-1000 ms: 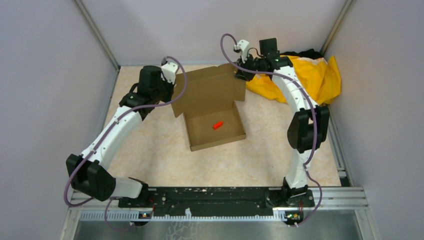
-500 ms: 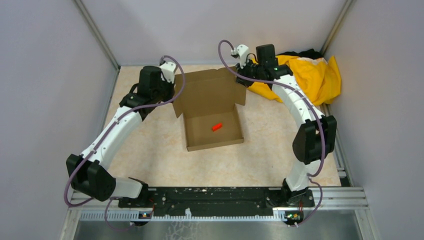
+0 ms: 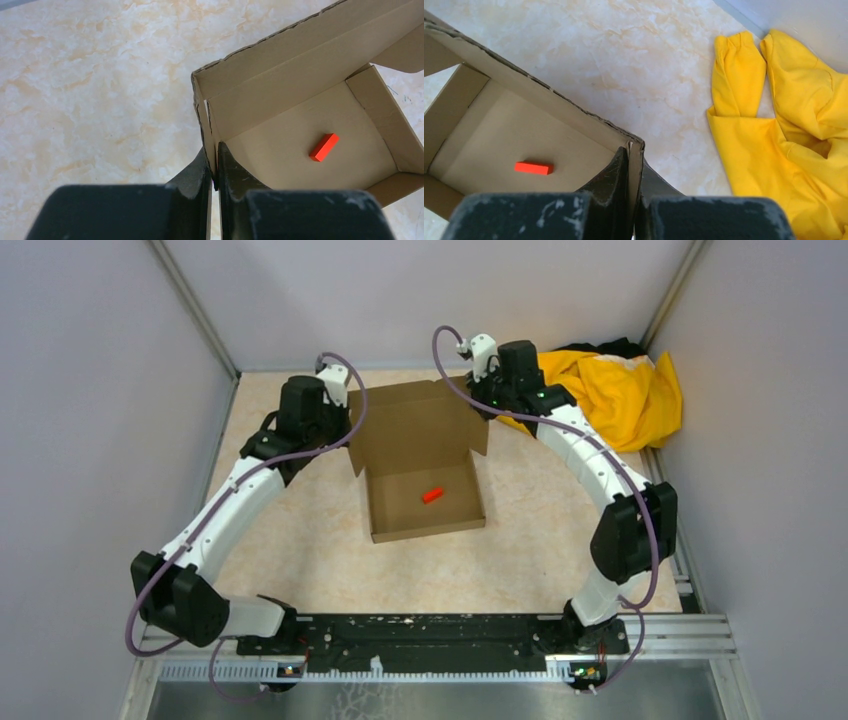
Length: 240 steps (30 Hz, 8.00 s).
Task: Fold the paper box
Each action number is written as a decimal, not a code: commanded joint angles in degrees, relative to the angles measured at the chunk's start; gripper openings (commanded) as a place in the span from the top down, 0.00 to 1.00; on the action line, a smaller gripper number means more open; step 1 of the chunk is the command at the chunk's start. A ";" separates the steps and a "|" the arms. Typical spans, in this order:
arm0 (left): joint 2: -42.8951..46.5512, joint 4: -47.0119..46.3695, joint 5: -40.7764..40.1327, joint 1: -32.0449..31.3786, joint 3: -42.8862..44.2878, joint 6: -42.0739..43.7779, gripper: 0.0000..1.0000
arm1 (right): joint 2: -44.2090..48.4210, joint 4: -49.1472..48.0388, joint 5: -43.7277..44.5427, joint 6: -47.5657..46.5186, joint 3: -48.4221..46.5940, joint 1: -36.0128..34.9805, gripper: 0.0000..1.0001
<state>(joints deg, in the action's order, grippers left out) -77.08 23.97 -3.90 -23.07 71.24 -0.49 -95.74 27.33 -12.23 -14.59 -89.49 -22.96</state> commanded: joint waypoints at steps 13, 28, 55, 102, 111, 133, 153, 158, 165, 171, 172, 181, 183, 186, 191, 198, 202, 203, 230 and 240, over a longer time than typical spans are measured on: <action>-0.77 -1.33 -3.58 -5.12 1.05 -8.98 0.91 | 3.40 -5.51 15.62 16.39 1.85 -5.60 1.00; -3.75 0.39 -13.05 -8.69 3.82 -17.44 0.90 | 6.83 -8.00 26.55 30.52 7.43 -6.88 1.00; -6.70 -1.21 -18.64 -8.81 6.26 -27.32 0.88 | 9.15 -10.62 31.96 41.12 12.47 -8.89 1.00; 4.15 -7.99 -22.12 -12.00 -11.40 -35.50 0.94 | 17.11 -17.04 48.34 49.43 24.88 -17.57 1.00; 6.71 -8.53 -22.85 -13.30 -14.58 -35.74 0.94 | 18.44 -18.06 50.32 50.16 28.15 -19.16 1.00; 13.28 -12.89 -25.69 -16.84 -23.78 -34.33 0.94 | 23.11 -20.30 53.57 52.03 37.18 -21.03 1.00; 16.91 -13.42 -28.09 -19.50 -29.81 -35.10 0.94 | 23.67 -20.70 55.36 53.57 41.13 -23.33 1.00; 17.59 -13.64 -28.00 -20.01 -31.07 -35.23 0.94 | 24.36 -20.29 56.28 53.71 42.18 -23.83 1.00; 20.34 -12.92 -28.09 -21.47 -34.27 -37.14 0.94 | 26.68 -18.88 57.78 54.77 44.49 -25.33 1.00; 23.00 -10.32 -28.22 -22.78 -37.71 -40.35 0.92 | 27.95 -17.24 58.87 56.17 46.24 -27.16 1.00; 23.41 -9.67 -28.18 -22.82 -38.09 -40.92 0.92 | 28.05 -17.08 58.85 56.43 46.56 -27.34 1.00; 27.37 -5.72 -27.33 -23.06 -41.89 -44.73 0.85 | 28.56 -14.94 58.53 59.89 48.98 -29.33 0.77; 27.76 -4.88 -27.22 -23.01 -42.14 -45.31 0.85 | 29.06 -14.53 58.20 60.60 49.71 -29.72 0.68; 28.55 -3.77 -27.13 -23.08 -42.41 -45.92 0.85 | 30.39 -14.19 57.17 61.33 51.02 -30.03 0.61; 29.68 -2.49 -26.42 -23.10 -42.77 -46.60 0.83 | 33.51 -13.54 55.69 61.56 53.14 -30.04 0.59; 32.15 0.47 -25.51 -23.07 -42.39 -46.86 0.78 | 38.43 -10.94 54.76 60.54 54.57 -30.08 0.58; 33.44 4.01 -24.95 -23.13 -41.46 -48.31 0.74 | 40.86 -8.47 55.23 60.99 55.24 -30.04 0.57; 33.79 5.21 -24.82 -23.08 -41.30 -49.04 0.73 | 41.30 -7.54 55.58 61.42 55.34 -30.04 0.57; 18.83 10.30 -21.26 -18.26 -7.54 -27.06 0.02 | 29.07 6.74 16.69 34.19 19.28 -7.41 0.20; 13.12 6.46 -5.43 -7.45 -8.66 -20.43 0.52 | 15.40 7.27 6.74 29.74 13.20 -7.51 0.64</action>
<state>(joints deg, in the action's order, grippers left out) -64.73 33.36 -15.42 -30.74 63.07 -24.47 -80.49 35.62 0.05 17.96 -74.96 -29.50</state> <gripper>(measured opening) 0.541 0.365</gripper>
